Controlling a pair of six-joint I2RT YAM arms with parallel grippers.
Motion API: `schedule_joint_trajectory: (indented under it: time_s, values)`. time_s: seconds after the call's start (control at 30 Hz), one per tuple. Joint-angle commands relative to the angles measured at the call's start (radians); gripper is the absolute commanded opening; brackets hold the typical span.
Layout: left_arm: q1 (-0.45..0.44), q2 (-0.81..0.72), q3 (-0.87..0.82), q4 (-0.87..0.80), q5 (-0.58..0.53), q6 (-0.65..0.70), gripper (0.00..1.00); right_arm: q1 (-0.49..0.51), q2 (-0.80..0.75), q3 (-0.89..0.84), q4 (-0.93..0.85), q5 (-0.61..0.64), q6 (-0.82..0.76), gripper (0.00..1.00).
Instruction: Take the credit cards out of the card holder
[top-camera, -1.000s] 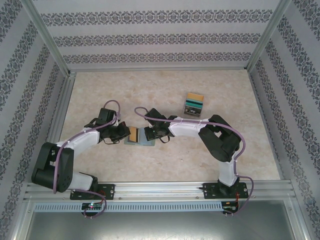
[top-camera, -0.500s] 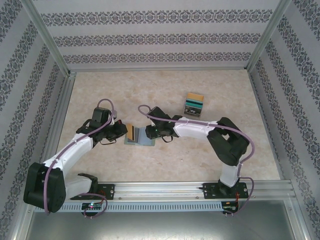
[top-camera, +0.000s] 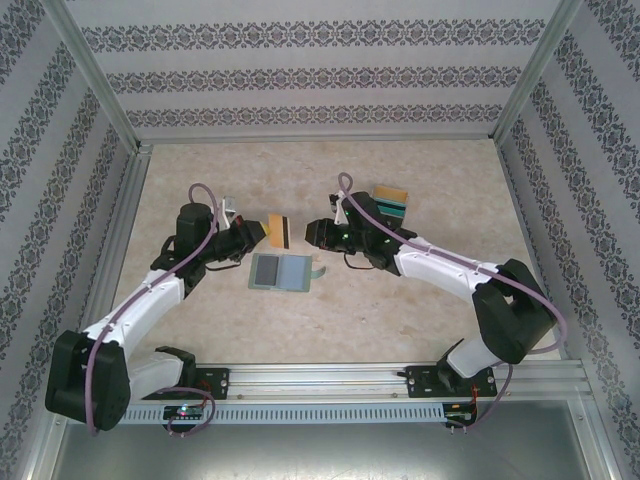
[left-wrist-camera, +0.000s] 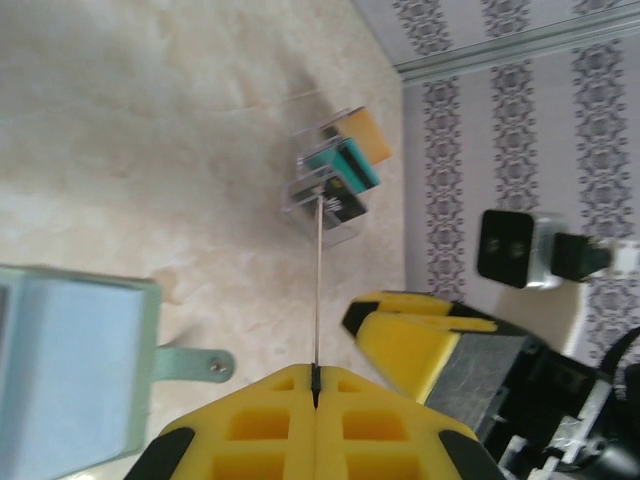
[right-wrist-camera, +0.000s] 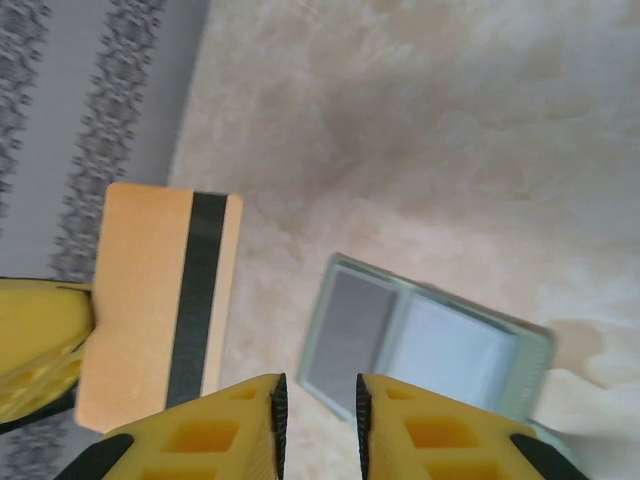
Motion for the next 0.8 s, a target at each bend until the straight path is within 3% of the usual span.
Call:
schedule_joint_trajectory:
  time_s: [0.0, 0.27, 0.7, 0.77]
  values:
    - [0.007, 0.018, -0.007, 0.189, 0.062, -0.087, 0.00, -0.009, -0.018, -0.041, 0.188, -0.111, 0.130, 0.28]
    - [0.008, 0.031, -0.014, 0.221, 0.100, -0.098, 0.00, -0.024, 0.025, -0.067, 0.372, -0.165, 0.248, 0.27]
    - [0.008, 0.034, -0.020, 0.227, 0.120, -0.094, 0.00, -0.034, 0.084, -0.053, 0.455, -0.213, 0.303, 0.23]
    - [0.009, 0.035, -0.021, 0.232, 0.124, -0.096, 0.00, -0.036, 0.086, -0.054, 0.471, -0.220, 0.307, 0.18]
